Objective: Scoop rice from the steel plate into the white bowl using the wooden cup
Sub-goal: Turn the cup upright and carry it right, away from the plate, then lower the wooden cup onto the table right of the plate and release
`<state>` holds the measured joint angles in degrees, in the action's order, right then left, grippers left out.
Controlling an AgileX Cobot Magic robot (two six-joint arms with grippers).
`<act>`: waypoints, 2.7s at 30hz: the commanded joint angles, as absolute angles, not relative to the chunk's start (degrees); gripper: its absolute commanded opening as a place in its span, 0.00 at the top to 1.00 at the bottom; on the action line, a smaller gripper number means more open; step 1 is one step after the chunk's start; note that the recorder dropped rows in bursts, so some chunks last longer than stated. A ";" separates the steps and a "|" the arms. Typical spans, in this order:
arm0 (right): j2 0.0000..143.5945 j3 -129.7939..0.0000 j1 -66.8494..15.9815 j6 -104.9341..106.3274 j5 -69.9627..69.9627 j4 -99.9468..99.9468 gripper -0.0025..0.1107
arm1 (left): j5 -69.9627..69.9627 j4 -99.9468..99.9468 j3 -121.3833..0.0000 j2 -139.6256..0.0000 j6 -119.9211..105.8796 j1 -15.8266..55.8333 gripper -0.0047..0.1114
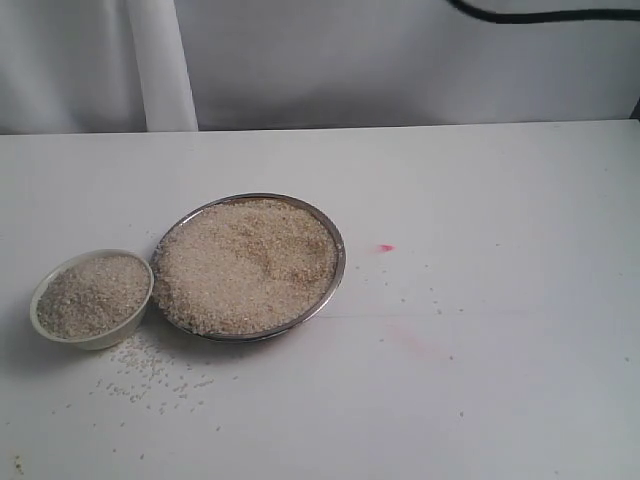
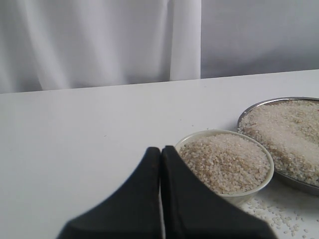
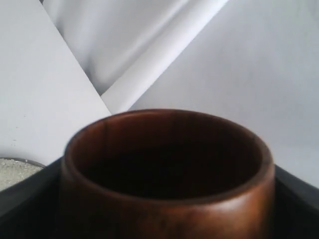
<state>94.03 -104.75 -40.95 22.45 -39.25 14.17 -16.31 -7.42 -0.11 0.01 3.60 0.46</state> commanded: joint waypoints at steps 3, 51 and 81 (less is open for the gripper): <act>79.88 -86.14 -34.69 22.93 -28.88 8.93 0.98 | -15.66 -6.95 0.00 0.00 3.87 0.63 0.96; 108.91 -22.05 -21.21 3.57 69.96 11.42 0.98 | -15.66 -6.95 0.00 0.00 3.87 0.63 0.96; 121.18 -31.44 -16.04 3.75 66.52 18.64 0.98 | -15.66 -6.95 0.00 0.00 3.87 0.63 0.96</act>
